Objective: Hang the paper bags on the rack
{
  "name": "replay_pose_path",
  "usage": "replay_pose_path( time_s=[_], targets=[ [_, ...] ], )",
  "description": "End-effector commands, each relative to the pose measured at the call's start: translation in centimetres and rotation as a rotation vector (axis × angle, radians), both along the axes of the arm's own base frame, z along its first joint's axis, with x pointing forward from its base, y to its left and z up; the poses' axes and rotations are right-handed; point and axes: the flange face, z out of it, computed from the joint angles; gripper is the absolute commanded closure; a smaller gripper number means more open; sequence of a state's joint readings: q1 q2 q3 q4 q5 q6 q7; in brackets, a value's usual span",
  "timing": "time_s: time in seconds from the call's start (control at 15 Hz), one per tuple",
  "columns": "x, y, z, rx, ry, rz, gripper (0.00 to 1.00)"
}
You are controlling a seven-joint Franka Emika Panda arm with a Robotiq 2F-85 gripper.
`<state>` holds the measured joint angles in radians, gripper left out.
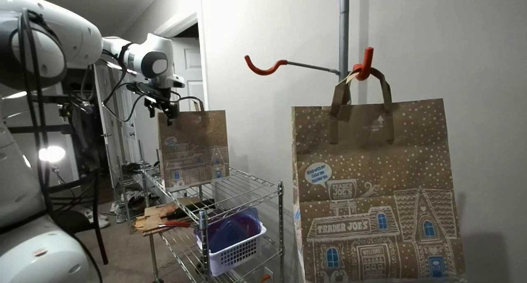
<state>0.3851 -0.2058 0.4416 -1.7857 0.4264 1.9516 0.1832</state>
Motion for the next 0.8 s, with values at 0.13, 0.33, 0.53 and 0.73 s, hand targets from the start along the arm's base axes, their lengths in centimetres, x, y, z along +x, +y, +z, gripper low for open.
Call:
replay_pose_path(
  time_s=[0.13, 0.33, 0.53, 0.73],
  targets=[
    [-1.4, 3.9, 2.6, 0.147, -0.132, -0.139, 0.0],
    [-2.3, 5.6, 1.9, 0.109, -0.275, -0.172, 0.0],
    [-2.5, 6.3, 0.4, -0.048, -0.404, -0.201, 0.0],
    [-2.5, 6.2, -0.5, -0.192, -0.494, -0.273, 0.0]
  ],
)
